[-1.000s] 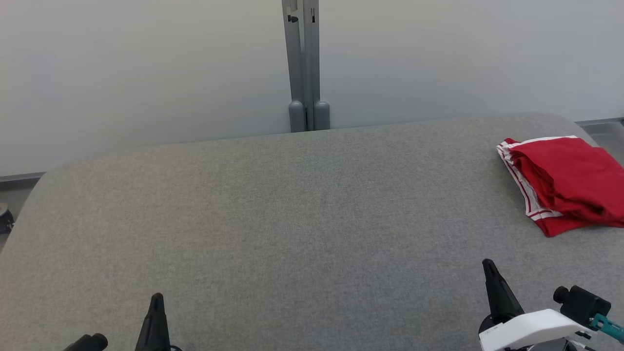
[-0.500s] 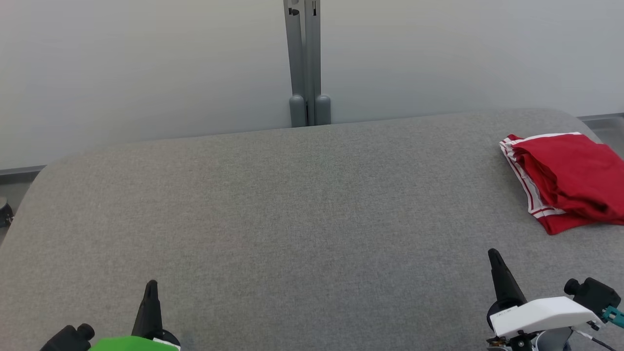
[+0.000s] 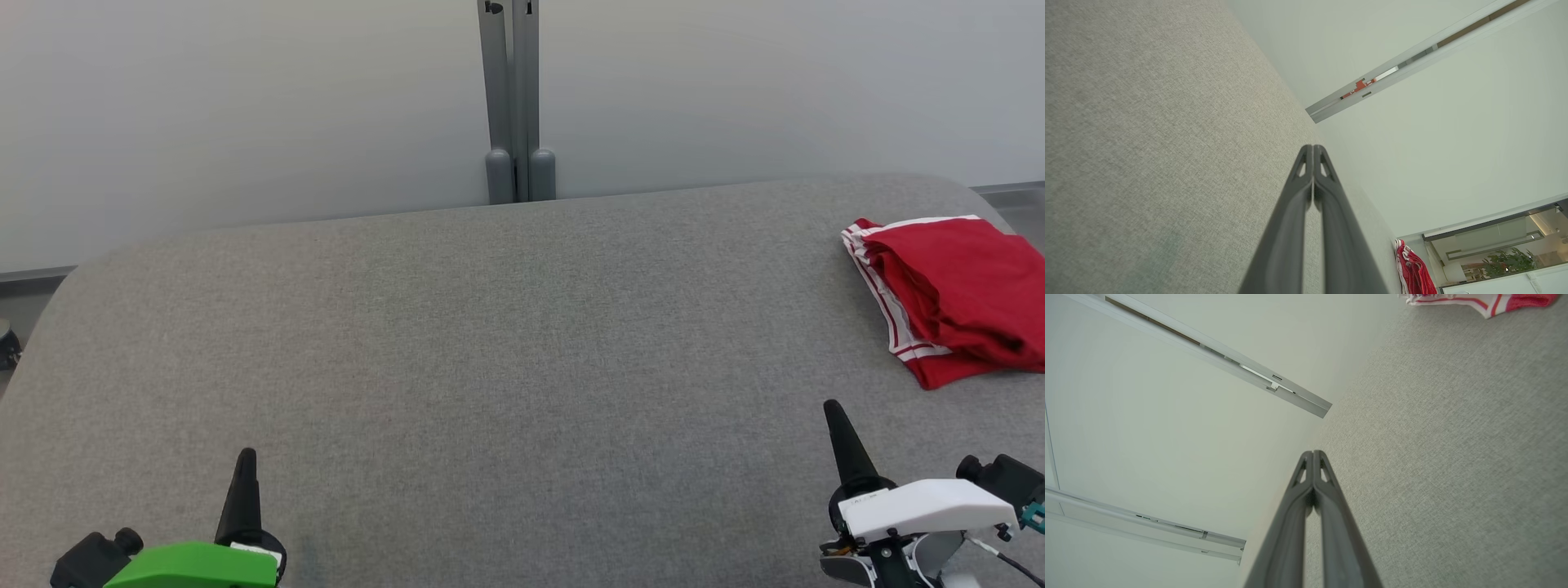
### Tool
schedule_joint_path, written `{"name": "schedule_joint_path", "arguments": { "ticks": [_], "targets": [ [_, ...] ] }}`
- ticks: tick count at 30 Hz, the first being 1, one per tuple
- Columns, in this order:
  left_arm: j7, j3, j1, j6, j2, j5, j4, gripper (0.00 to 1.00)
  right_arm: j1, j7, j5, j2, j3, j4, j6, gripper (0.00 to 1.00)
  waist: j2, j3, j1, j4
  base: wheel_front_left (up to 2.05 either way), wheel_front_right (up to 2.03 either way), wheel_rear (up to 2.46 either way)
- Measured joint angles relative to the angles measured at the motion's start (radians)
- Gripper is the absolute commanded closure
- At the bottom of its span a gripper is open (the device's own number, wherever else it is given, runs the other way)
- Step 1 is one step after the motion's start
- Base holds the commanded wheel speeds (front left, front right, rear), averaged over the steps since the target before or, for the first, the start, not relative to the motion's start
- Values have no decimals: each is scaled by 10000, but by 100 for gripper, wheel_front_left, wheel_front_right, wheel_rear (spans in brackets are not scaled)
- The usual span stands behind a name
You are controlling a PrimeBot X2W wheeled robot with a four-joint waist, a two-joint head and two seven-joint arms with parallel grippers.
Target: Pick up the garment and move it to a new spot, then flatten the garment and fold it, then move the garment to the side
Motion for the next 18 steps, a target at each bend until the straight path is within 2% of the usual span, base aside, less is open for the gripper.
{"name": "schedule_joint_path", "arguments": {
  "ticks": [18],
  "targets": [
    [460,295,-481,-180,8,-1747,161,100,-390,470,1789,4,-288,94,-2,100,0,210,0,43,0,0,0]
  ]
}}
